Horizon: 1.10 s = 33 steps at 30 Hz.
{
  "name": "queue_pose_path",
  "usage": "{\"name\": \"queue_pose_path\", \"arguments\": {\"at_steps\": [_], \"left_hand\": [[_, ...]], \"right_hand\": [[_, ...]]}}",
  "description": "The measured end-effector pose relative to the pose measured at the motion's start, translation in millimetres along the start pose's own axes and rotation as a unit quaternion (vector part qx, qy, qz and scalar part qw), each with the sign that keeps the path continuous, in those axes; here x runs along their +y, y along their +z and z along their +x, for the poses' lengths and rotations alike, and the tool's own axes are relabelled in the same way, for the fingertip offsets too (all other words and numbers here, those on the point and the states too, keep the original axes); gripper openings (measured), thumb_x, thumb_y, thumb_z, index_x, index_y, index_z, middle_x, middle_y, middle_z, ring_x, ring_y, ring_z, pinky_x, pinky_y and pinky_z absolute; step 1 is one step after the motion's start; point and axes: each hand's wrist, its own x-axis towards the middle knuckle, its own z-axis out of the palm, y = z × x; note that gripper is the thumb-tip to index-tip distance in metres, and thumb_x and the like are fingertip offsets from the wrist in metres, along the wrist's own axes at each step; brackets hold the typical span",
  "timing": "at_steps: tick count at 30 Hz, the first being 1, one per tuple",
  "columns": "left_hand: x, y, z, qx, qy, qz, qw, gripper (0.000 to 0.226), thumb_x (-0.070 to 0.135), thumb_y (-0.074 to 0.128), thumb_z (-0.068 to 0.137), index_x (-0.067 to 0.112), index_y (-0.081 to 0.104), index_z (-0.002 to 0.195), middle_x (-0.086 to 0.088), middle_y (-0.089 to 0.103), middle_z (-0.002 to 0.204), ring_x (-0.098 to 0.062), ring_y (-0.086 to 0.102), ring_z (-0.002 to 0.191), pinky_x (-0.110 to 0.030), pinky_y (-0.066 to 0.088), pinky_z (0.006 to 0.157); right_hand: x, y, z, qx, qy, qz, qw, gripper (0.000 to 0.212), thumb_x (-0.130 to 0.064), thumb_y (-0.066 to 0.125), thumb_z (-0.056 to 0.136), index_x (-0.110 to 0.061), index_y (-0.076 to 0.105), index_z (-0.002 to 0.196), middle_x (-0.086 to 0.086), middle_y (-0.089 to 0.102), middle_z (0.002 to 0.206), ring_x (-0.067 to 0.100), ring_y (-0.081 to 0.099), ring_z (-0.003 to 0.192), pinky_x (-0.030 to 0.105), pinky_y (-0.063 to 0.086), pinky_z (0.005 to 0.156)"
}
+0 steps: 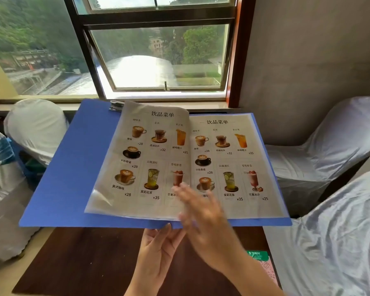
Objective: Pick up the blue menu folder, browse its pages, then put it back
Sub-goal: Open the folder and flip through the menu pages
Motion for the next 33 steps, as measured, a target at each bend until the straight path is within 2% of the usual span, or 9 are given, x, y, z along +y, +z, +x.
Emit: {"name": "queue_pose_path", "arguments": {"at_steps": [2, 4, 6, 9, 12, 20, 27, 30, 33], "left_hand": [[2, -3, 2, 0.004, -0.003, -0.012, 1.0, 0.047, -0.006, 0.047, 0.077, 0.021, 0.064, 0.112, -0.013, 0.07, 0.113, -0.03, 0.068, 0.1, -0.038, 0.06, 0.067], [5, -4, 2, 0.009, -0.005, -0.017, 1.0, 0.046, -0.005, 0.048, 0.076, 0.023, 0.068, 0.105, -0.011, 0.07, 0.114, -0.03, 0.067, 0.102, -0.038, 0.06, 0.066], [7, -6, 2, 0.011, -0.004, -0.023, 1.0, 0.047, -0.006, 0.047, 0.076, 0.025, 0.07, 0.103, -0.01, 0.07, 0.115, -0.03, 0.066, 0.104, -0.038, 0.06, 0.066], [9, -12, 4, 0.011, -0.001, -0.018, 1.0, 0.05, -0.006, 0.045, 0.077, 0.027, 0.07, 0.105, -0.008, 0.068, 0.119, -0.029, 0.065, 0.106, -0.039, 0.06, 0.069], [13, -17, 5, 0.011, 0.0, -0.006, 1.0, 0.052, -0.006, 0.044, 0.079, 0.028, 0.066, 0.111, -0.008, 0.066, 0.123, -0.028, 0.063, 0.11, -0.039, 0.06, 0.071], [17, -21, 2, 0.008, 0.011, 0.011, 1.0, 0.05, -0.004, 0.045, 0.078, 0.029, 0.069, 0.106, -0.006, 0.07, 0.116, -0.025, 0.067, 0.102, -0.036, 0.06, 0.07], [30, -23, -1, 0.015, 0.049, 0.079, 0.996, 0.049, -0.004, 0.05, 0.076, 0.026, 0.062, 0.112, -0.006, 0.071, 0.112, -0.027, 0.068, 0.1, -0.037, 0.06, 0.069], [38, -21, -2, 0.011, 0.069, 0.17, 0.983, 0.045, 0.0, 0.053, 0.076, 0.02, 0.056, 0.116, -0.007, 0.072, 0.108, -0.028, 0.068, 0.099, -0.037, 0.06, 0.073], [41, -18, -4, 0.018, 0.12, 0.393, 0.912, 0.033, 0.004, 0.054, 0.085, 0.019, 0.053, 0.114, -0.005, 0.074, 0.098, -0.026, 0.071, 0.091, -0.039, 0.057, 0.083]], "right_hand": [[23, -26, -1, 0.155, 0.034, -0.049, 0.986, 0.047, -0.028, 0.045, 0.091, -0.025, 0.035, 0.137, 0.004, 0.043, 0.143, 0.017, 0.034, 0.135, 0.057, 0.027, 0.108], [52, -56, -4, 0.239, 0.131, -0.108, 0.956, 0.054, -0.021, 0.058, 0.088, -0.017, 0.036, 0.137, 0.02, 0.04, 0.142, 0.033, 0.035, 0.132, 0.06, 0.035, 0.101], [78, -86, -10, 0.193, 0.262, -0.018, 0.946, 0.065, -0.023, 0.06, 0.087, -0.02, 0.028, 0.142, 0.019, 0.04, 0.142, 0.033, 0.041, 0.127, 0.053, 0.044, 0.096], [101, -110, -17, 0.081, 0.351, 0.284, 0.888, 0.063, -0.019, 0.06, 0.087, -0.027, 0.029, 0.141, 0.011, 0.066, 0.115, 0.026, 0.065, 0.1, 0.049, 0.055, 0.081], [112, -109, -23, 0.064, 0.33, 0.307, 0.89, 0.051, -0.012, 0.06, 0.085, -0.02, 0.044, 0.133, 0.006, 0.075, 0.094, 0.023, 0.071, 0.088, 0.048, 0.059, 0.074], [116, -99, -28, 0.086, 0.292, 0.348, 0.887, 0.049, -0.009, 0.059, 0.085, -0.022, 0.045, 0.13, 0.01, 0.073, 0.1, 0.024, 0.07, 0.092, 0.045, 0.059, 0.073], [119, -87, -30, 0.097, 0.259, 0.378, 0.884, 0.045, -0.01, 0.06, 0.083, -0.031, 0.049, 0.122, -0.003, 0.076, 0.09, 0.017, 0.071, 0.088, 0.033, 0.061, 0.061], [118, -82, -31, 0.105, 0.25, 0.39, 0.88, 0.045, -0.011, 0.06, 0.081, -0.036, 0.05, 0.117, -0.006, 0.075, 0.087, 0.014, 0.071, 0.086, 0.029, 0.06, 0.055], [116, -78, -30, 0.123, 0.244, 0.392, 0.878, 0.043, -0.01, 0.06, 0.081, -0.04, 0.051, 0.111, -0.002, 0.074, 0.087, 0.015, 0.072, 0.082, 0.03, 0.06, 0.053]]}}
